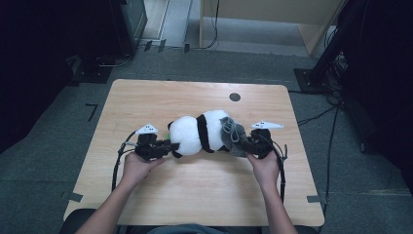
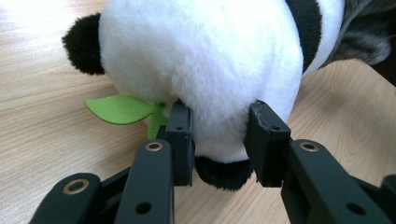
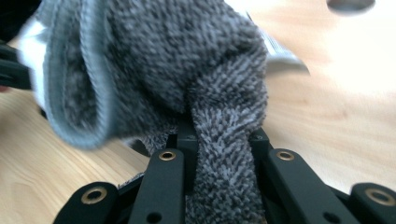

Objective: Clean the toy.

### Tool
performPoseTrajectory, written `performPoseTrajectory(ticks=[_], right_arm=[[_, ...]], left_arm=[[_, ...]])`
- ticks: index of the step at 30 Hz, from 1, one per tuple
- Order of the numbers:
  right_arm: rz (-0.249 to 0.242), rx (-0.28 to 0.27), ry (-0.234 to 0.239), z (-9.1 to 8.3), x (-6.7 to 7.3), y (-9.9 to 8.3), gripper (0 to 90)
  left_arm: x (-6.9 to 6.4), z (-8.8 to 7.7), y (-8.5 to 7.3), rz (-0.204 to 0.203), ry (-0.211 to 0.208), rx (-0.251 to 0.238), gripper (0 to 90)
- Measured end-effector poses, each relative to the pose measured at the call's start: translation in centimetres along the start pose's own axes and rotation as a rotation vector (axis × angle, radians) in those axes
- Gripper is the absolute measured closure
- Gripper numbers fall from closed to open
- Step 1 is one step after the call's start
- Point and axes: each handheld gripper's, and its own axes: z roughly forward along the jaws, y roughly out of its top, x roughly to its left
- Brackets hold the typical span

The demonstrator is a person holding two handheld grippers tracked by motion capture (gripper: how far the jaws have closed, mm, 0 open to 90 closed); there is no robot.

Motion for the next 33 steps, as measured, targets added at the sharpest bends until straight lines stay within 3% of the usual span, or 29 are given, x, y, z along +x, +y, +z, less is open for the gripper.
performPoseTrajectory(ticks=[9, 15, 26, 33], right_arm=[[0.051, 0.109, -0.011, 2.1, -1.4, -1.1, 76.4], [0.066, 0.144, -0.011, 2.7, -1.9, -1.5, 76.3], [0.066, 0.164, -0.033, 2.4, -2.5, -1.4, 76.0], [0.072, 0.115, -0.048, 1.1, -2.8, -1.0, 76.0]], left_arm=[[0.2, -0.1, 0.0, -0.009, 0.004, 0.001, 65.2], [0.3, -0.1, 0.0, -0.010, 0.002, 0.004, 65.2], [0.4, -0.2, 0.0, -0.014, 0.001, 0.009, 65.3], [0.5, -0.2, 0.0, -0.015, -0.002, 0.009, 65.3]])
